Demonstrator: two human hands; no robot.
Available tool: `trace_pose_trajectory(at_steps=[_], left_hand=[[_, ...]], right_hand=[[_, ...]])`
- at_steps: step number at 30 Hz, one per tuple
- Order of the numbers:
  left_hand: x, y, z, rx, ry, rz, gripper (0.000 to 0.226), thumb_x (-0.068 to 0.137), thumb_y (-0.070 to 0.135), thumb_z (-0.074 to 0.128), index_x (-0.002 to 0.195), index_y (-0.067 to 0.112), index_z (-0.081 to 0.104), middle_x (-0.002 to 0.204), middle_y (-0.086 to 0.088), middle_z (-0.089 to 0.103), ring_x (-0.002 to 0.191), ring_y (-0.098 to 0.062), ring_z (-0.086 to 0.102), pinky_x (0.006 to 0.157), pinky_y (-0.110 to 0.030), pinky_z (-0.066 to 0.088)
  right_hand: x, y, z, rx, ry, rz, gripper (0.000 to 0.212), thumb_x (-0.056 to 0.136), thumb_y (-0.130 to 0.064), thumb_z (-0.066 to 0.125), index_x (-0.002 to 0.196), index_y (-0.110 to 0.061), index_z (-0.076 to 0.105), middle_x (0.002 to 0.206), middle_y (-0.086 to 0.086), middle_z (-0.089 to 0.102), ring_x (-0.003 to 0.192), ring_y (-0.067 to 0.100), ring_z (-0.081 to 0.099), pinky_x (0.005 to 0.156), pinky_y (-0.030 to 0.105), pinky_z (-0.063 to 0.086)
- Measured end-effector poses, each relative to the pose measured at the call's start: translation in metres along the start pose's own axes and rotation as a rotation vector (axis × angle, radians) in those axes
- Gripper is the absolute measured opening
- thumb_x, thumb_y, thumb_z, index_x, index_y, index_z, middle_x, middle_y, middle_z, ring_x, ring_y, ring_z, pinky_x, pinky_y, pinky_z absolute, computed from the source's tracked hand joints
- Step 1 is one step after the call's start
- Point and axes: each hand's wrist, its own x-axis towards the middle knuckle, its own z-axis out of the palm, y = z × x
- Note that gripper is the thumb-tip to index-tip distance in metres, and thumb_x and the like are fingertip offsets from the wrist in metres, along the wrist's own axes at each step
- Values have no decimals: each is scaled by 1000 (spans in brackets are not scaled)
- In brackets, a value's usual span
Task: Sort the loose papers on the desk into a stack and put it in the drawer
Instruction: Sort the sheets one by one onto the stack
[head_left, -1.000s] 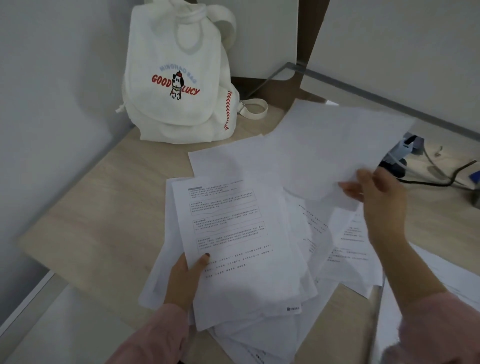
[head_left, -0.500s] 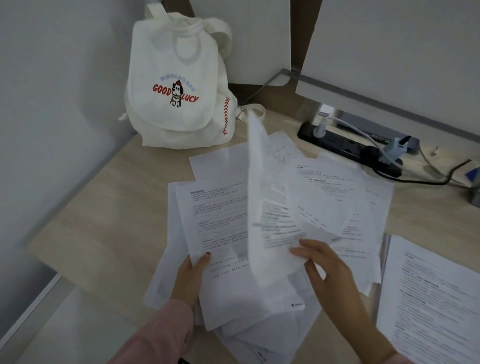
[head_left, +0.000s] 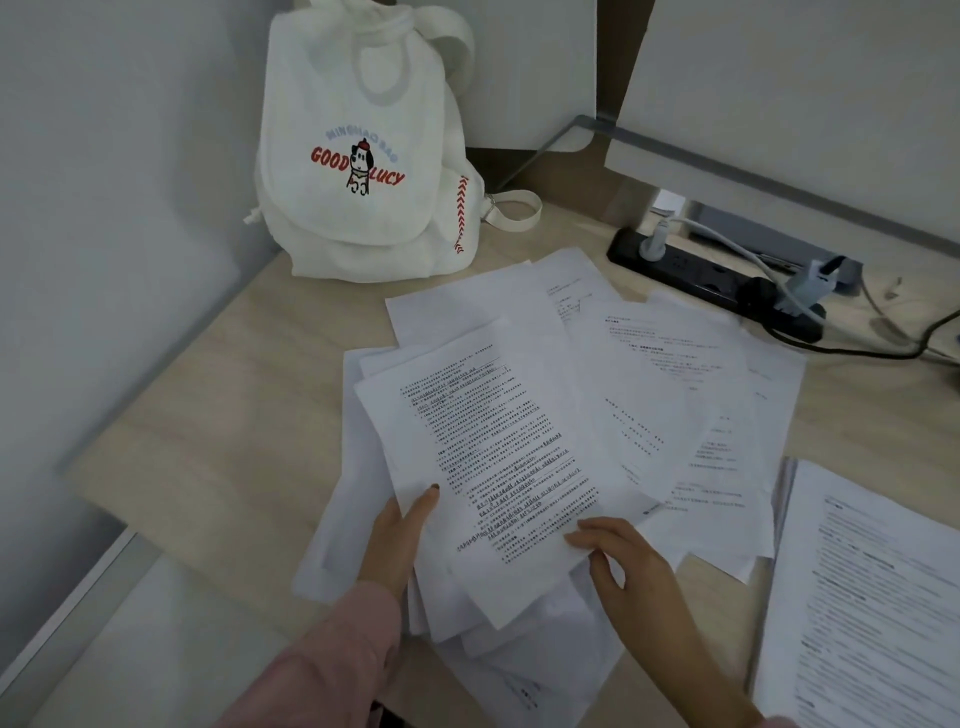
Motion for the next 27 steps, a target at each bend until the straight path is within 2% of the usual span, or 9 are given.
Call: trace_pose_trajectory(at_steps=[2,5,8,11,14,18,22,25,27], left_hand=[[0,-1,0,27,-9,5,42,90,20,56,130,11,51,124,-6,61,110,-24,58,94,-34,44],[3,-4,0,78,-9,14,41,91,14,54,131,10,50,125,-7,59,114,-26,55,100,-36,42],[5,-6,0,122,-13,35,40,91,11,52,131,14,49,120,-3,59,118,-26,54,104,-40,40],[4,-1,-2,134,3,83,38,93,10,49,130,16,49,116,0,59,109,-22,54,99,-35,40],[1,7,-13,97,28,113,38,93,10,49,130,15,50,116,-1,59,106,-20,54,95,-32,40],[2,10,-42,70,127,138,36,91,8,52,126,13,54,117,-5,60,108,-22,55,96,-35,40],[3,4,-68,48,192,117,33,90,9,53,122,14,56,118,-9,63,109,-28,57,101,-46,41],[1,-1,-76,37,215,106,35,90,6,53,124,12,54,117,-12,62,109,-31,57,100,-46,42],[0,-4,-77,25,212,93,36,90,6,53,125,11,54,117,-12,61,106,-30,58,97,-45,43]], right_hand=[[0,-5,-1,44,-34,24,38,83,10,57,89,-25,70,102,-19,61,98,-21,51,86,-2,36],[0,-18,-5,146,-135,84,40,86,3,54,91,-35,63,100,-19,67,93,-14,58,82,1,40],[5,-26,-11,306,-209,258,48,87,12,43,103,-31,60,103,-8,65,71,-2,66,71,8,49],[13,-23,-21,378,-65,352,48,87,12,39,102,-30,57,99,2,63,56,8,60,60,19,53],[23,-16,-31,283,98,392,32,90,3,45,102,-24,57,102,4,64,77,21,63,69,22,49],[37,-15,-39,213,48,502,33,90,-7,50,121,-18,55,117,-1,57,99,18,55,82,27,38],[57,-21,-35,233,16,539,43,91,-9,50,133,-14,45,121,-1,48,105,13,46,88,26,33],[80,-18,-32,352,79,677,50,90,-11,53,137,-10,40,125,8,51,106,22,49,90,31,38],[93,-18,-31,449,102,767,49,87,-11,57,134,-3,44,108,13,59,91,25,56,82,31,44]])
